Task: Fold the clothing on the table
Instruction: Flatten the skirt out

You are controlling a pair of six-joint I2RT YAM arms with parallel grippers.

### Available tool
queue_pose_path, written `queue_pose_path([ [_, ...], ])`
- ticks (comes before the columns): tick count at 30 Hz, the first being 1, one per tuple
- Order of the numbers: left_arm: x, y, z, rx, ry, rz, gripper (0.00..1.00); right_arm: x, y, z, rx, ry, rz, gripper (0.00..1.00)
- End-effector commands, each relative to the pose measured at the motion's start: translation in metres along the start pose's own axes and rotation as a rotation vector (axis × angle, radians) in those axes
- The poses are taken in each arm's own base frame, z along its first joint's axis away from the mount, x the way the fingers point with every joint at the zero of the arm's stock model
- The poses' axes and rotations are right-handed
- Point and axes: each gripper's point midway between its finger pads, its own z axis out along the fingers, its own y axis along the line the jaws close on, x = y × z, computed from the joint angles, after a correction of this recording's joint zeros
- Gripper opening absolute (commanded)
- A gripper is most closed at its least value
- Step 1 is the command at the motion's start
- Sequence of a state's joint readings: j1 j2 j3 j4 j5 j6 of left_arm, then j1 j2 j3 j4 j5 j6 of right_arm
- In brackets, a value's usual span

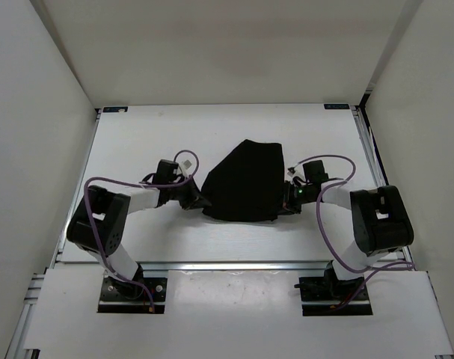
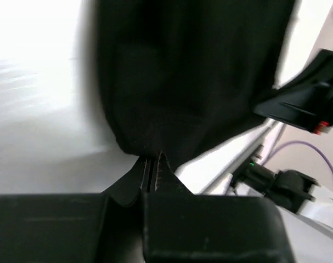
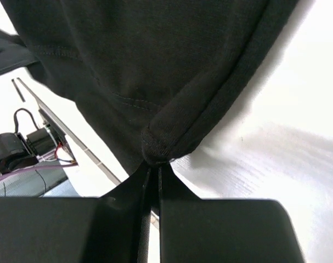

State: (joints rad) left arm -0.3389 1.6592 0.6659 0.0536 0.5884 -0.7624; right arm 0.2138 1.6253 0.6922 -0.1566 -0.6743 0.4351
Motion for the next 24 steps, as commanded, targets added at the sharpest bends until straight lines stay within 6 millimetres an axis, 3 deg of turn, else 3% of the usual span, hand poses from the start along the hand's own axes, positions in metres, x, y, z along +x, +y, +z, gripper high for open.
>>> queue_pose_path([
  [1, -0.037, -0.081, -0.038, 0.149, -0.07, 0.165, 0.0, -0.025, 0.025, -0.019, 0.03, -0.06, -0.084, 0.0],
  [4, -0.075, -0.126, -0.069, 0.212, -0.148, 0.249, 0.0, -0.068, 0.049, -0.049, 0.097, -0.144, -0.124, 0.0],
  [5, -0.086, -0.128, -0.074, 0.213, -0.166, 0.238, 0.0, -0.074, 0.047, -0.056, 0.136, -0.155, -0.111, 0.0],
  [7, -0.118, -0.152, -0.088, 0.25, -0.237, 0.278, 0.0, -0.113, 0.069, -0.084, 0.168, -0.27, -0.151, 0.0],
  [10, -0.156, -0.16, -0.094, 0.299, -0.282, 0.257, 0.0, -0.154, 0.085, -0.111, 0.175, -0.363, -0.171, 0.0],
  [13, -0.17, -0.175, -0.108, 0.361, -0.313, 0.263, 0.0, -0.175, 0.092, -0.123, 0.177, -0.418, -0.193, 0.0],
  [16, -0.155, -0.174, -0.111, 0.358, -0.291, 0.286, 0.0, -0.164, 0.095, -0.115, 0.175, -0.378, -0.213, 0.0],
  [18, -0.132, -0.178, -0.117, 0.402, -0.248, 0.299, 0.0, -0.141, 0.106, -0.11, 0.171, -0.347, -0.261, 0.0],
  [19, -0.117, -0.177, -0.122, 0.415, -0.237, 0.3, 0.0, -0.132, 0.101, -0.107, 0.196, -0.329, -0.278, 0.01],
  [21, -0.085, -0.188, -0.134, 0.521, -0.177, 0.302, 0.0, -0.102, 0.128, -0.109, 0.184, -0.337, -0.388, 0.0],
  [22, -0.077, -0.195, -0.144, 0.556, -0.177, 0.309, 0.0, -0.095, 0.132, -0.12, 0.207, -0.384, -0.418, 0.0],
  [23, -0.063, -0.206, -0.157, 0.621, -0.15, 0.323, 0.0, -0.085, 0.135, -0.117, 0.248, -0.399, -0.471, 0.0],
  [24, -0.05, -0.221, -0.169, 0.695, -0.122, 0.35, 0.0, -0.071, 0.157, -0.125, 0.229, -0.44, -0.542, 0.0],
])
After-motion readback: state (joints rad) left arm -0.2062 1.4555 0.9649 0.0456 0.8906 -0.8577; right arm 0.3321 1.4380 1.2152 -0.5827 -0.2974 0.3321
